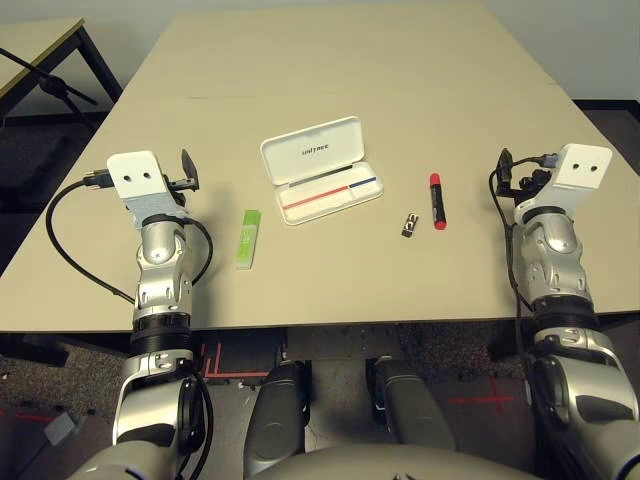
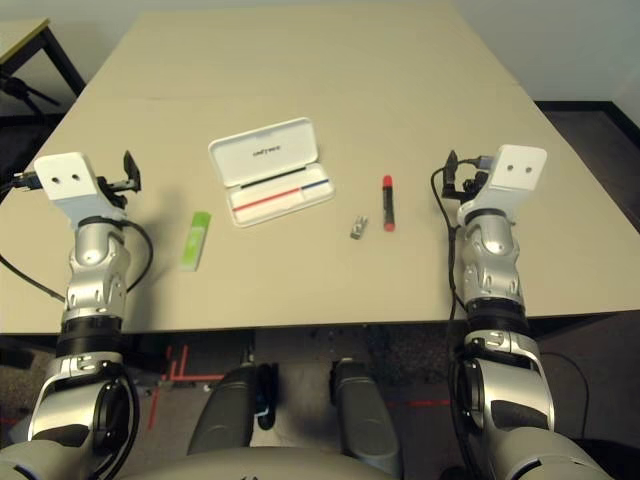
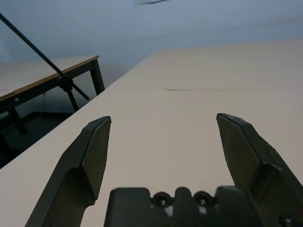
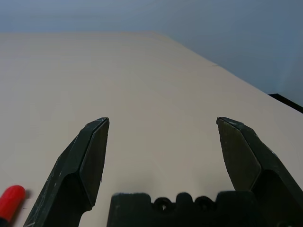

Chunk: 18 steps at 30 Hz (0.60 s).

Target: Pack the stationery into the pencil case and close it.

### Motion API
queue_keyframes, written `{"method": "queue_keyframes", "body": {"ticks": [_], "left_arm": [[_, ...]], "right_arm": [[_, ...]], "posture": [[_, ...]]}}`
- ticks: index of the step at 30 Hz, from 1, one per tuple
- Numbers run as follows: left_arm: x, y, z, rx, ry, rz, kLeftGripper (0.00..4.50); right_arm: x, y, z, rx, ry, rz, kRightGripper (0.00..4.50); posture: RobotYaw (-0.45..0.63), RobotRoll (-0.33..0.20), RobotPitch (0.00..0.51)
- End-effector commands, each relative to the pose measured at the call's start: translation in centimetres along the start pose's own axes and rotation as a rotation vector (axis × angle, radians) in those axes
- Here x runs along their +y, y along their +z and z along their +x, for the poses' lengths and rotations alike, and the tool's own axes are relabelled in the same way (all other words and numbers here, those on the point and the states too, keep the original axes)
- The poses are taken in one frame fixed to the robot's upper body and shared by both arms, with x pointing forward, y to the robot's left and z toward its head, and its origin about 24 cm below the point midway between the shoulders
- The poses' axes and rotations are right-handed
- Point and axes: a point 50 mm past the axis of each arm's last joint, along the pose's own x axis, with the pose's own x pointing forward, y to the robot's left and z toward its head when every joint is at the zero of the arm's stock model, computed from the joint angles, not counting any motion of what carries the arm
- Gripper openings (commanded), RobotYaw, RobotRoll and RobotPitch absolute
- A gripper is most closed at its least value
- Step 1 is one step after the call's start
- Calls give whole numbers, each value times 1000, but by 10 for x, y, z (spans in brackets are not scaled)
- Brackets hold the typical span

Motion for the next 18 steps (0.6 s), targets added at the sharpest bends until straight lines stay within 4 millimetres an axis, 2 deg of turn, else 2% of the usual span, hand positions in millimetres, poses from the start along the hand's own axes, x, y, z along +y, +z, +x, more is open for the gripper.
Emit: {"method": "queue_keyframes", "body": {"ticks": [1, 5, 10, 14, 18], "left_arm": [[5, -3, 1, 10, -2, 20, 4485], [4, -3, 2, 18, -14, 21, 4485], [4, -4, 3, 18, -32, 23, 4485], [-1, 3, 2, 4, -64, -13, 4485], [-4, 11, 2, -13, -151, -23, 4485]], "right_arm": [[0, -3, -4, 9, -10, 13, 4500], [4, -1, -6, 7, 7, 18, 4500], [4, 0, -8, 13, 39, 5, 4500], [2, 1, -8, 11, 51, 8, 4500], [7, 5, -6, -9, 139, 6, 4500]], "posture": [[-119, 0, 136], [-137, 0, 155], [-136, 0, 150], [-129, 0, 145], [-106, 0, 135]]}}
